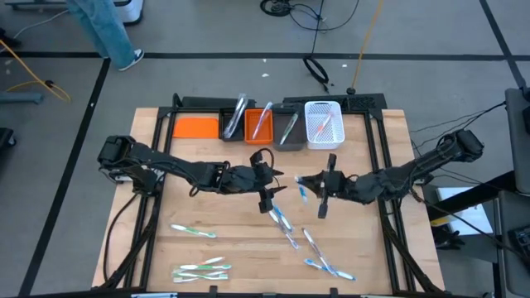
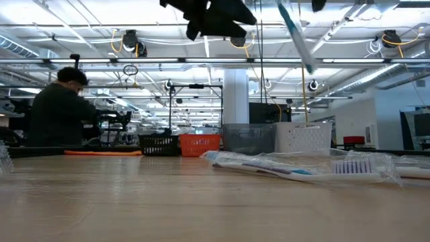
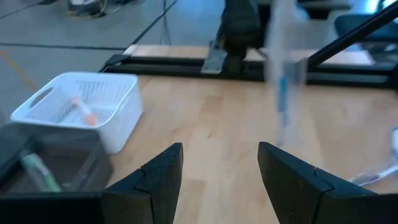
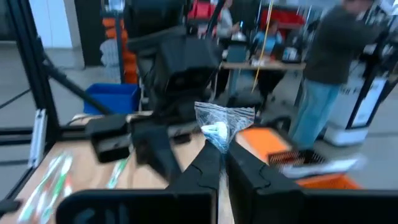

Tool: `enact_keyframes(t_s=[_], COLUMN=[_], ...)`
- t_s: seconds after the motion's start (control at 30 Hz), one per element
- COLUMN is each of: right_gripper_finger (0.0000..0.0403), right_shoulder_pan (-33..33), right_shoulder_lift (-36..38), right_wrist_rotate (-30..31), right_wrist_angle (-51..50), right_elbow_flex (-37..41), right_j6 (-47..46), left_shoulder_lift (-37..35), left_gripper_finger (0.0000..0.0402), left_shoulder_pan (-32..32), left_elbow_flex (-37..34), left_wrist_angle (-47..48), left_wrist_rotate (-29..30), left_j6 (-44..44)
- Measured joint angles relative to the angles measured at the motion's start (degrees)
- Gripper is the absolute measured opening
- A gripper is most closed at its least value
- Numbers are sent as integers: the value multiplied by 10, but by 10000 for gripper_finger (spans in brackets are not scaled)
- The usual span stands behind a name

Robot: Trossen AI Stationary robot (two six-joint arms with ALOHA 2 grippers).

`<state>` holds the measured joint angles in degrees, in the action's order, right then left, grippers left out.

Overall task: Pick & Place Toothbrushes
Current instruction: Put the blue toothbrush into the orange bin

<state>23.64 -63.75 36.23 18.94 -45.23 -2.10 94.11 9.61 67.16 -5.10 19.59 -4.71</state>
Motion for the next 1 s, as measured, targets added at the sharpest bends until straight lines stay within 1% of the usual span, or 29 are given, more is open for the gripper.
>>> enact_keyframes(t_s=[0.13, 0.23, 0.37, 0.6, 0.83, 0.9, 1.0], right_gripper_finger=[1, 1, 1, 1, 1, 2, 2], right_shoulder_pan=[-12, -20, -32, -44, -60, -64, -66], right_shoulder_lift=[0, 0, 0, -12, -36, -43, -45], right_wrist_rotate=[0, -1, -2, -4, -6, -17, -50], right_wrist_angle=[53, 80, 100, 179, 216, 229, 246], right_elbow_flex=[0, 0, 0, 0, 0, 0, 0], right_j6=[53, 79, 95, 143, 153, 154, 158], left_shoulder_lift=[0, 0, 0, 0, 0, 0, 0], left_gripper_finger=[212, 212, 212, 212, 212, 212, 212], left_shoulder_pan=[0, 0, 0, -2, -3, -5, -11], left_elbow_flex=[0, 0, 0, 0, 0, 0, 0], left_wrist_angle=[-29, -58, -99, -161, -186, -189, -190], left_wrist_rotate=[-17, -17, -17, -17, -17, -17, -17], left_j6=[4, 5, 17, 28, 30, 30, 26])
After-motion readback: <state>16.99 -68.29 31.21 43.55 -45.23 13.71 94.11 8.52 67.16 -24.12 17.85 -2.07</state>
